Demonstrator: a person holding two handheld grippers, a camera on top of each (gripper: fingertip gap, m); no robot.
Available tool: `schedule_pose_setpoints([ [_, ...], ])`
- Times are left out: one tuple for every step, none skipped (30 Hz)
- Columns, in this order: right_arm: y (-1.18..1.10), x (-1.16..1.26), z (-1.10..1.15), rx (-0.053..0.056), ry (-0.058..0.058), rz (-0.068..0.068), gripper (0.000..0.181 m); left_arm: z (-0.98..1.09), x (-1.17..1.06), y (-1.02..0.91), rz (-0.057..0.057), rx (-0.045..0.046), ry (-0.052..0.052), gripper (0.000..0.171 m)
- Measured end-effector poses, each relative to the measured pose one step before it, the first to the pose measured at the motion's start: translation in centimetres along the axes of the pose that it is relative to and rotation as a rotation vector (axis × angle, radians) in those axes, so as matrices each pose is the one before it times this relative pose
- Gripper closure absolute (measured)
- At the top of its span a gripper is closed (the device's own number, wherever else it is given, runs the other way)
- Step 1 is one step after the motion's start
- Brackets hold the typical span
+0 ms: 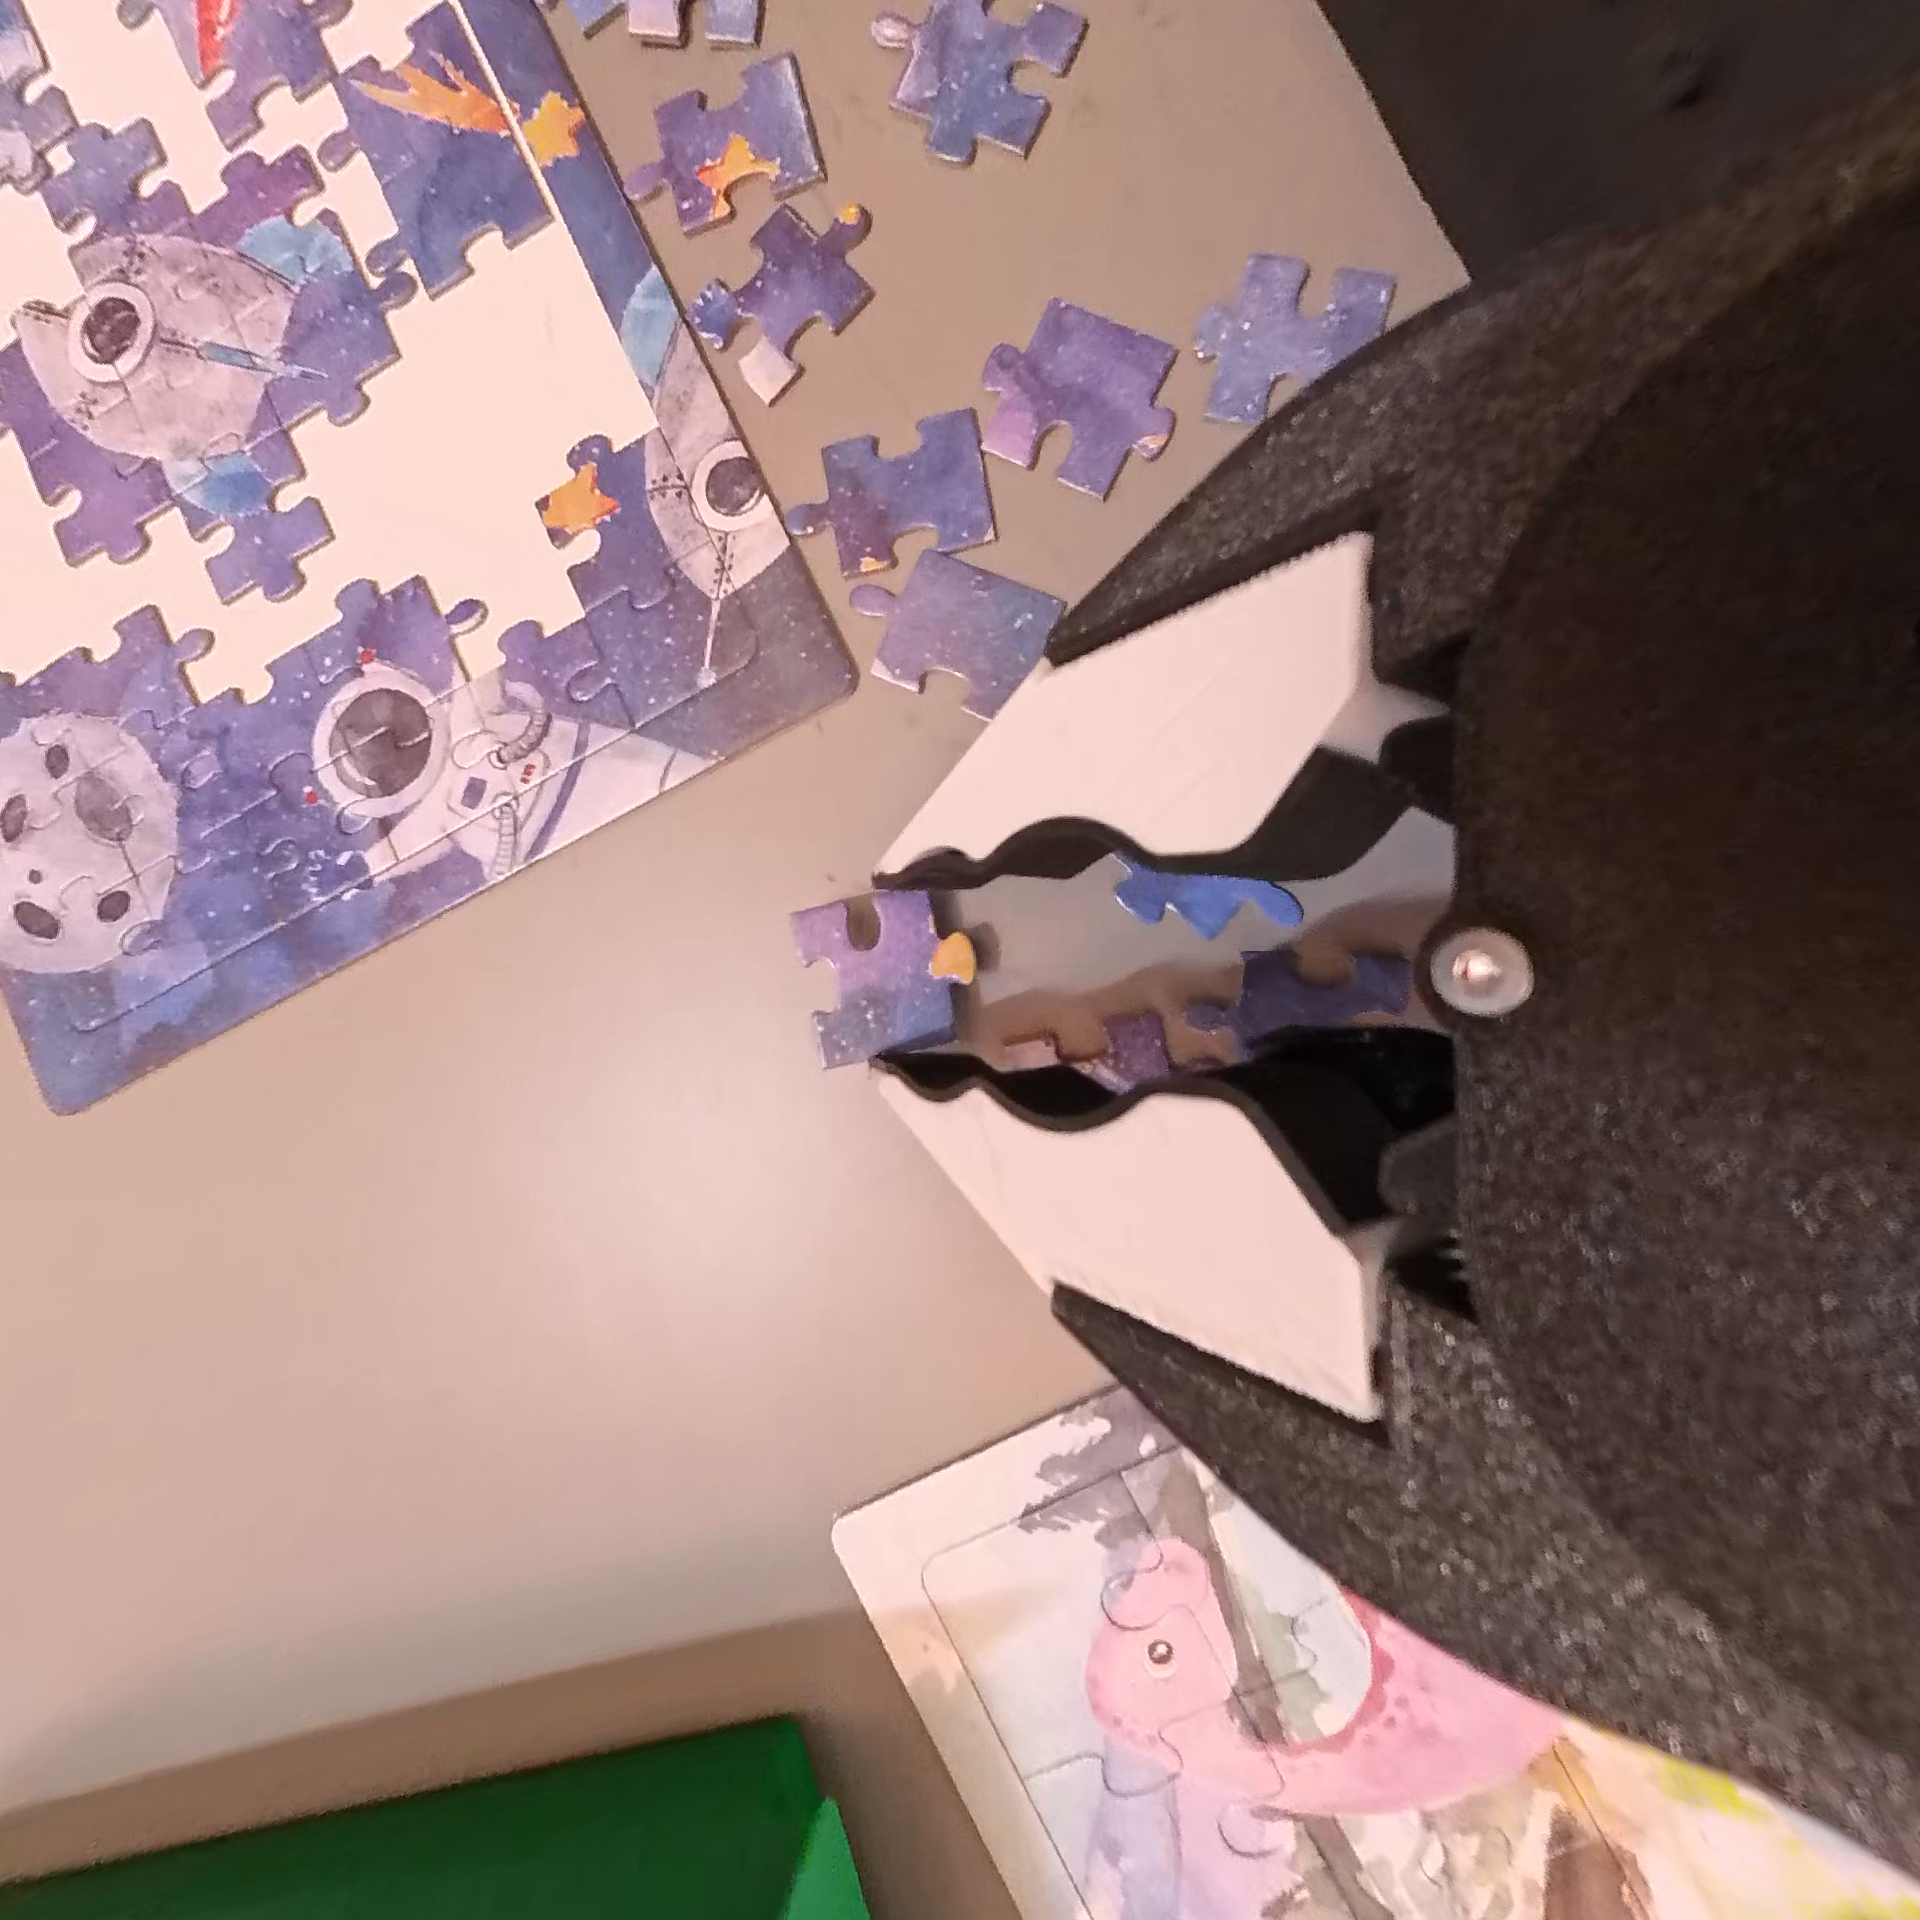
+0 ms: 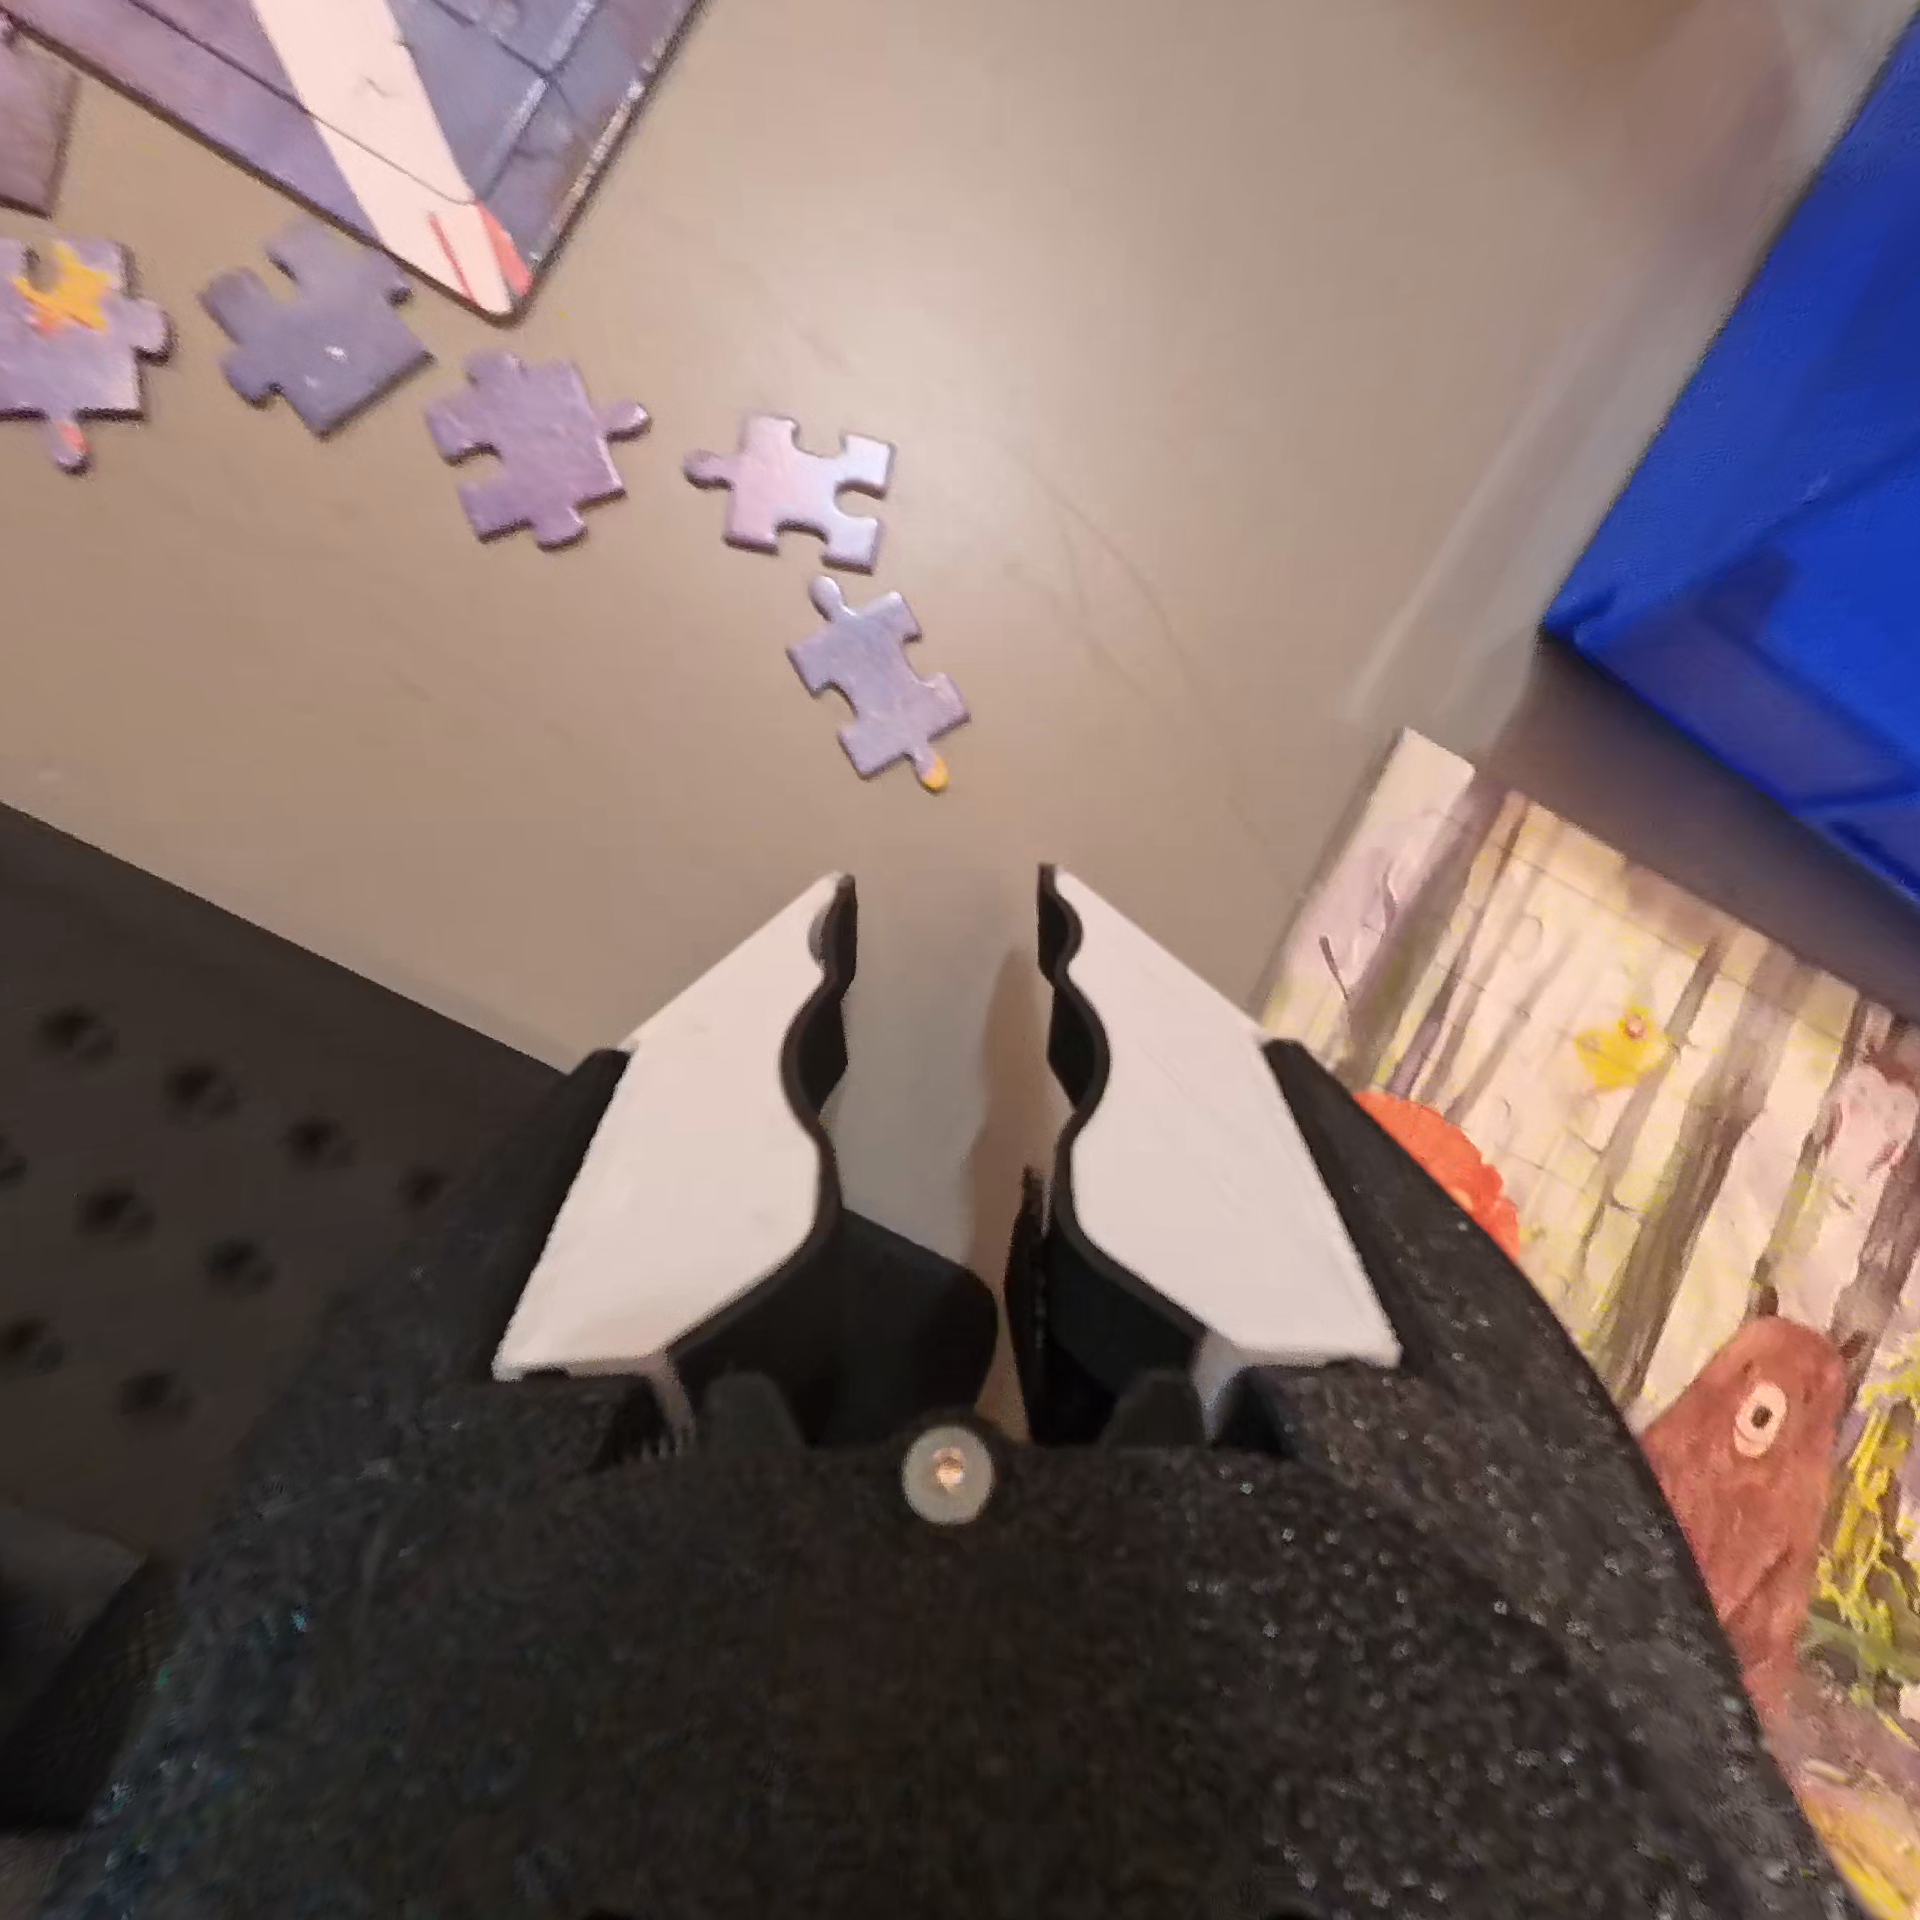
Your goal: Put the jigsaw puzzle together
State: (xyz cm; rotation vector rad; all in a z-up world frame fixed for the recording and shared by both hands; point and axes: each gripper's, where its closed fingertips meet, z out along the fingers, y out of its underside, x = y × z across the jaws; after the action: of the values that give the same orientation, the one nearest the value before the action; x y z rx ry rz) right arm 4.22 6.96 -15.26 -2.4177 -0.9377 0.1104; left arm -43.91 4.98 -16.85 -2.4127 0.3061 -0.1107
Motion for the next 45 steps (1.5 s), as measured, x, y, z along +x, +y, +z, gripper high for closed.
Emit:
schedule_pose_setpoints([
  [0.07,0.151,-0.012,0.0039,0.002,0.0079,0.146,0.019,0.062,0.058,-0.0022,-0.00319,0.0044,0.141],
  [-0.154,-0.175,0.062,0.0106,-0.011,0.0011,0.146,0.018,0.024,0.037,-0.0007,-0.0022,0.0025,0.141],
  [-0.28,-0.275,0.138,0.0115,-0.0125,-0.0034,0.146,0.008,-0.018,0.014,-0.0001,-0.00129,0.0005,0.141],
  [-0.362,-0.269,0.25,0.0112,-0.0106,-0.0054,0.146,-0.018,-0.008,-0.011,0.0,0.00028,0.0015,0.141],
  [-0.366,-0.301,0.363,0.0084,-0.0152,-0.0043,0.147,-0.007,0.041,-0.011,-0.0003,0.00057,0.0042,0.141],
  [-0.342,-0.278,0.464,0.0061,-0.0219,-0.0004,0.147,0.006,0.084,0.012,0.0003,-0.00069,0.0047,0.141],
  [-0.275,-0.216,0.466,0.0011,-0.0253,0.0042,0.147,0.009,0.073,0.023,0.0015,-0.00032,0.0022,0.14],
  [-0.108,-0.056,0.328,-0.0091,-0.0157,0.0044,0.146,-0.01,0.033,0.023,0.0025,0.0009,-0.0001,0.14],
  [-0.075,0.174,0.194,-0.0098,-0.0007,-0.0002,0.146,-0.031,0.037,0.034,0.0032,0.00073,0.0002,0.14],
  [-0.098,0.281,0.063,-0.0054,0.0089,-0.0047,0.147,-0.038,0.036,0.019,0.0034,0.00178,0.0,0.14],
  [-0.081,0.198,0.013,-0.0039,0.0064,-0.0046,0.147,-0.019,0.018,0.027,0.0021,0.00176,-0.0011,0.14],
  [0.033,-0.014,-0.031,-0.0078,-0.0016,-0.0023,0.149,0.003,0.022,0.042,0.0002,0.00005,-0.0012,0.14],
  [0.098,0.072,0.038,-0.0086,-0.0007,-0.002,0.149,-0.021,0.013,0.025,-0.0009,-0.00005,0.0006,0.14],
  [0.083,-0.002,0.061,-0.0043,-0.0007,-0.0016,0.149,-0.017,0.037,0.026,-0.0009,-0.00103,0.0034,0.14],
  [0.111,0.002,0.08,-0.0048,-0.0011,-0.0001,0.151,0.0,0.052,0.042,0.0,-0.00208,0.0037,0.14],
  [0.171,0.061,0.098,-0.0081,-0.0016,0.0013,0.152,0.018,0.042,0.033,0.0014,-0.00141,0.0017,0.14],
  [0.183,-0.051,0.217,-0.0103,-0.0017,0.0022,0.152,0.028,0.031,0.014,0.0026,0.00005,-0.0008,0.14],
  [0.195,-0.036,0.256,-0.0091,-0.0066,0.0024,0.153,0.019,-0.022,-0.015,0.0024,0.00146,-0.0033,0.14],
  [-0.267,-0.291,0.092,0.0209,-0.024,0.0131,0.159,-0.002,-0.018,-0.022,0.0015,0.00158,-0.0037,0.14],
  [-0.142,-0.202,0.232,0.0076,-0.0168,0.0123,0.159,-0.011,-0.003,-0.006,0.0015,0.00054,-0.0019,0.14],
  [-0.107,-0.015,0.057,0.005,0.0006,0.0052,0.159,-0.028,-0.011,0.004,0.002,-0.0005,-0.0016,0.14],
  [-0.011,-0.032,0.057,-0.0011,0.0013,-0.0029,0.159,-0.034,-0.052,0.008,0.0018,0.00006,-0.0034,0.139],
  [-0.035,-0.032,0.014,-0.0006,0.0051,-0.0065,0.159,-0.054,-0.06,0.01,0.0014,0.00114,-0.0041,0.139],
  [0.002,-0.179,0.004,-0.0017,-0.0044,-0.0074,0.162,-0.061,-0.051,-0.015,0.0004,0.00151,-0.0037,0.139],
  [-0.016,-0.066,0.011,0.0004,0.0005,-0.0037,0.164,-0.05,-0.065,-0.018,-0.0013,0.00261,-0.0035,0.139],
  [-0.001,-0.011,-0.011,0.0002,0.0012,-0.001,0.164,-0.056,-0.075,-0.036,-0.0033,0.00443,-0.0033,0.139],
  [0.015,0.002,-0.023,0.0011,-0.0011,0.0016,0.164,-0.071,-0.074,-0.049,-0.0049,0.00429,-0.0017,0.139],
  [0.0,0.01,0.01,0.0008,-0.0015,0.0027,0.164,-0.059,-0.051,-0.025,-0.0049,0.00289,0.0001,0.139],
  [-0.001,0.004,-0.012,0.0006,-0.0001,0.0013,0.164,-0.074,-0.041,-0.036,-0.0032,0.00242,0.0004,0.139],
  [0.006,0.006,0.009,0.0,0.0012,-0.0023,0.164,-0.067,-0.039,-0.03,-0.0015,0.00255,-0.001,0.139],
  [0.025,-0.032,-0.023,-0.0021,0.0014,-0.0047,0.164,-0.045,-0.036,-0.059,-0.0006,0.00319,-0.002,0.139],
  [0.053,-0.025,-0.038,-0.0037,0.0021,-0.0054,0.164,-0.053,-0.015,-0.063,0.0002,0.00282,-0.0008,0.139],
  [0.066,-0.021,-0.01,-0.0049,0.0038,-0.0035,0.165,-0.032,0.024,-0.053,0.0008,0.00214,0.0004,0.139],
  [0.108,-0.007,-0.069,-0.0055,0.0029,-0.0013,0.165,-0.002,0.037,-0.04,0.0012,0.00188,0.0003,0.139],
  [0.099,-0.037,-0.111,-0.0041,0.0011,-0.0016,0.165,0.0,0.049,-0.037,0.0012,0.00102,0.0007,0.139],
  [0.05,-0.061,-0.11,0.0001,0.0,-0.0014,0.165,-0.026,0.049,-0.036,0.0008,0.00074,0.0017,0.139],
  [0.025,-0.105,-0.119,0.0007,-0.0014,-0.0009,0.166,-0.061,0.08,-0.042,0.0004,0.00076,0.0033,0.139],
  [0.01,-0.291,-0.172,0.0025,-0.0126,-0.0049,0.181,-0.045,0.144,-0.056,0.0001,0.00018,0.0053,0.139],
  [-0.117,-0.296,-0.22,0.0096,-0.0069,-0.0033,0.181,-0.023,0.212,-0.087,0.0004,0.00114,0.0071,0.139],
  [-0.176,-0.324,-0.211,0.0106,-0.0088,-0.0044,0.181,0.008,0.286,-0.136,0.0025,0.00372,0.0086,0.139],
  [-0.137,-0.37,-0.195,0.0083,-0.0109,-0.0053,0.181,-0.017,0.327,-0.155,0.0061,0.00441,0.0093,0.139],
  [0.094,-0.475,-0.165,-0.0044,-0.019,-0.0062,0.181,-0.068,0.295,-0.149,0.0095,0.00313,0.0067,0.139],
  [0.317,-0.449,-0.079,-0.0176,-0.0178,-0.0064,0.181,-0.057,0.187,-0.116,0.0107,0.00282,0.0008,0.139],
  [0.364,-0.166,-0.043,-0.0207,-0.0002,-0.0062,0.181,-0.017,0.091,-0.102,0.0097,0.00267,-0.0031,0.139],
  [0.287,0.14,-0.067,-0.0159,0.0148,-0.0065,0.181,0.03,0.043,-0.052,0.0073,0.00058,-0.0019,0.139],
])
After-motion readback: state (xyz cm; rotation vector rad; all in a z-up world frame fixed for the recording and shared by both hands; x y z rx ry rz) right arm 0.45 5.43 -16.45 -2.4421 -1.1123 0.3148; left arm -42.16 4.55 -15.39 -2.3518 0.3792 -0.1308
